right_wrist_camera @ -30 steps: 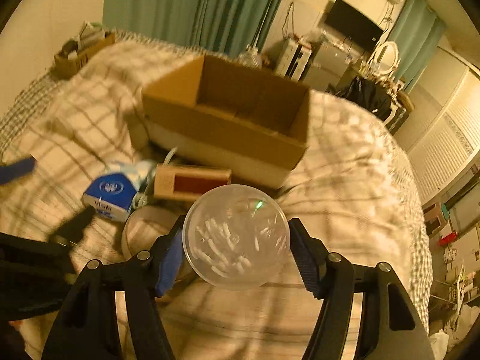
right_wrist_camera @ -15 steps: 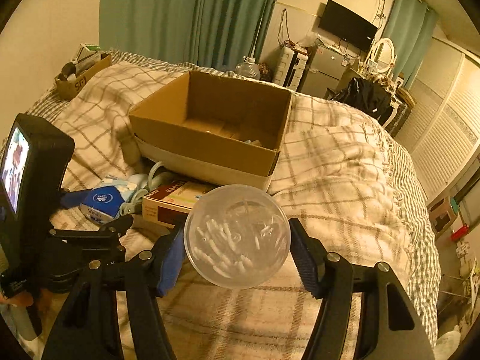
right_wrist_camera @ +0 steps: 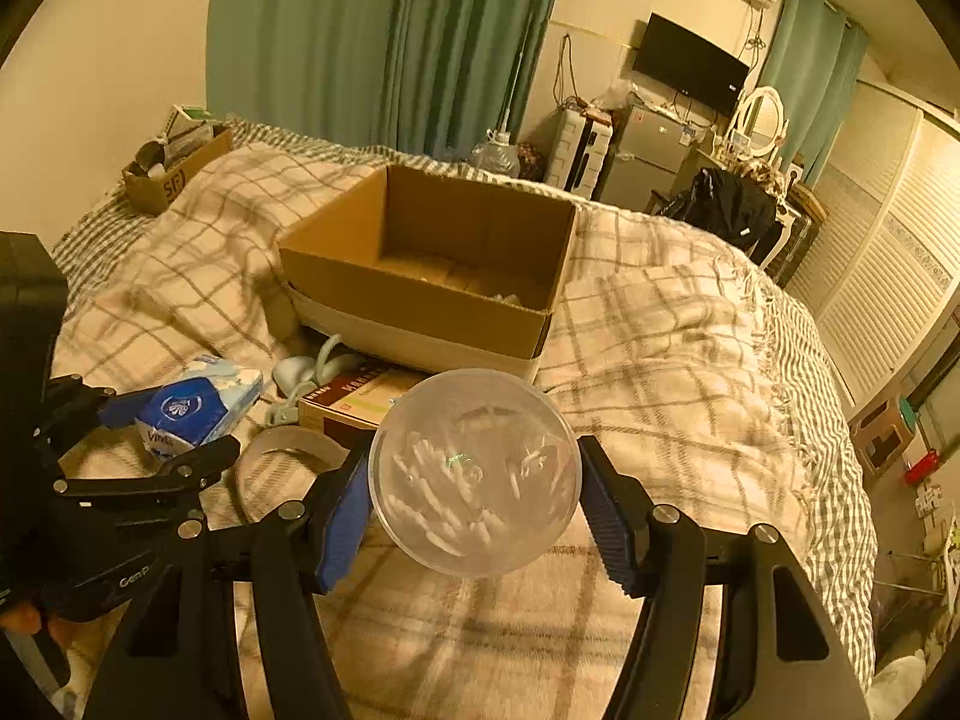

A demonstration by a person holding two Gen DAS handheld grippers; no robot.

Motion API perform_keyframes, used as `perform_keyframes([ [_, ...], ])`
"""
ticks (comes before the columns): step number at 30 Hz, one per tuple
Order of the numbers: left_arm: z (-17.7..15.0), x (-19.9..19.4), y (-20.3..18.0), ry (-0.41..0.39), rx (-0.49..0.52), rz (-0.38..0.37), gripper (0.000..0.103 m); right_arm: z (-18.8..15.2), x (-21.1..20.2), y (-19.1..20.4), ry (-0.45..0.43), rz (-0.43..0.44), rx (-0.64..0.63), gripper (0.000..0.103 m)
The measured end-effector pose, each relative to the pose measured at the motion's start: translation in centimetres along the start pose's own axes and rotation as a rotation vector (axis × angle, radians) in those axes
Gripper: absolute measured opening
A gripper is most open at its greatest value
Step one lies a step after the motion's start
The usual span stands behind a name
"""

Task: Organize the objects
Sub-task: 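Lower the tissue pack and swab container into the box and open both tools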

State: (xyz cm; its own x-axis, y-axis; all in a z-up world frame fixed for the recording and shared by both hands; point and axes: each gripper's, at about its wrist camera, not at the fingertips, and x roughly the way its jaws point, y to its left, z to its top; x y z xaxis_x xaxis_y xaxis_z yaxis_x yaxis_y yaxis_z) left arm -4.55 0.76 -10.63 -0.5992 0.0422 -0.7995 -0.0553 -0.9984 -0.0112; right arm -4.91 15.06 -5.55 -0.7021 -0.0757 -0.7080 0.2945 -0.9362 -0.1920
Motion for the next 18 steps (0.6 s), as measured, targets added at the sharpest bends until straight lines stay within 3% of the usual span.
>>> perform_keyframes([
  [18, 2.5, -9.4, -0.9, -0.206, 0.004, -0.101, 0.053, 1.6, -7.4, 0.1, -0.128, 0.012, -0.025, 0.062],
])
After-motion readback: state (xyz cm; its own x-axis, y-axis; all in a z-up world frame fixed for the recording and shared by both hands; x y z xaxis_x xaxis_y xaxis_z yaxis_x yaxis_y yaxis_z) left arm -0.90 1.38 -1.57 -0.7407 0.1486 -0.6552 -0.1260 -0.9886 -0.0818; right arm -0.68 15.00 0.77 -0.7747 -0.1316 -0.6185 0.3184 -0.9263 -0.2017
